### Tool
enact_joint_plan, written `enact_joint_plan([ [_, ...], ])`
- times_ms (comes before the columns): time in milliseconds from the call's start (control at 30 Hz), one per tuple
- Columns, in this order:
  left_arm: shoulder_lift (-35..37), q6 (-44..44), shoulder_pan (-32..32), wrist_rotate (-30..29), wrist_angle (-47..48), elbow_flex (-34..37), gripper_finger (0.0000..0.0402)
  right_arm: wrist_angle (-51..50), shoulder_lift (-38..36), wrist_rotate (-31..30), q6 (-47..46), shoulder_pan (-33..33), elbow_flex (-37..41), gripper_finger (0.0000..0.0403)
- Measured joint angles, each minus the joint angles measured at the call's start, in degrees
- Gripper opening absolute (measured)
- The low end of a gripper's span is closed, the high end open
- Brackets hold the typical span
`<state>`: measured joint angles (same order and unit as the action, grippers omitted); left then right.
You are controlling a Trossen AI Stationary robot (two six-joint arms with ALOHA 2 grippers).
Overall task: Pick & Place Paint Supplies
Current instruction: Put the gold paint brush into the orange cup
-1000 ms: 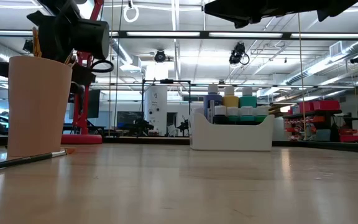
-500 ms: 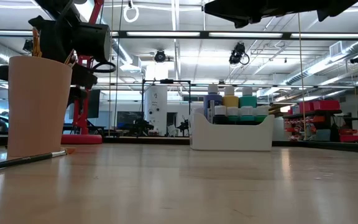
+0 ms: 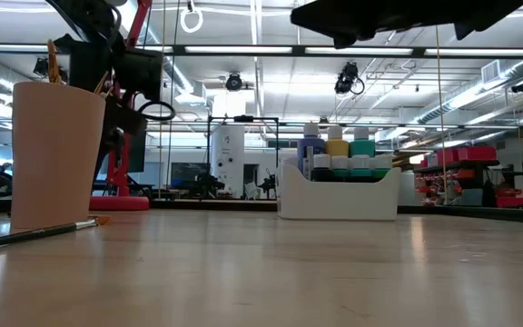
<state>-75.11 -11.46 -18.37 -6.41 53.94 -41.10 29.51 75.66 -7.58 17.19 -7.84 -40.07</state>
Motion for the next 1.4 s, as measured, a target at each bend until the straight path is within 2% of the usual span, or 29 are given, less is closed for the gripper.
enact_joint_plan([
  [133, 0.0, 1.0, -0.4, -2.3, -0.5, 0.0, 0.0199, 6.6, 5.8, 1.1, 1.3, 0.0, 0.0, 0.0072],
  [267, 0.0, 0.9, -0.4, -1.6, -0.5, 0.0, 0.0199, 13.3, 13.0, 1.1, -0.5, 0.2, -1.2, 0.0113],
  [433, 0.0, -1.5, -0.3, 3.7, 0.1, 0.0, 0.0199, 8.8, 20.3, 1.1, -4.4, 0.3, -8.3, 0.0168],
  [533, 0.0, -1.6, -0.2, 3.7, 0.1, 0.0, 0.0199, 3.5, 25.3, 1.1, -10.1, 0.4, -14.3, 0.0186],
  [700, 0.0, 0.0, -0.3, 0.3, -0.1, 0.0, 0.0199, -1.9, 34.5, 1.0, -14.2, 0.4, -22.2, 0.0186],
  [867, 0.0, 1.4, -0.3, -2.7, -0.5, 0.0, 0.0199, -1.7, 43.1, 1.1, -16.8, 0.4, -28.8, 0.0176],
  [1100, 0.0, 1.6, -0.3, -3.0, -0.6, 0.0, 0.0199, -1.8, 54.2, 3.3, -18.6, 0.4, -38.0, 0.0172],
  [1200, 0.0, 1.6, -0.3, -3.0, -0.5, 0.0, 0.0199, -2.0, 57.7, 3.3, -18.7, 0.5, -41.2, 0.0172],
  [1400, 0.0, 1.6, -0.3, -3.0, -0.5, 0.0, 0.0199, -2.1, 61.0, -0.7, -18.3, 1.0, -45.0, 0.0172],
])
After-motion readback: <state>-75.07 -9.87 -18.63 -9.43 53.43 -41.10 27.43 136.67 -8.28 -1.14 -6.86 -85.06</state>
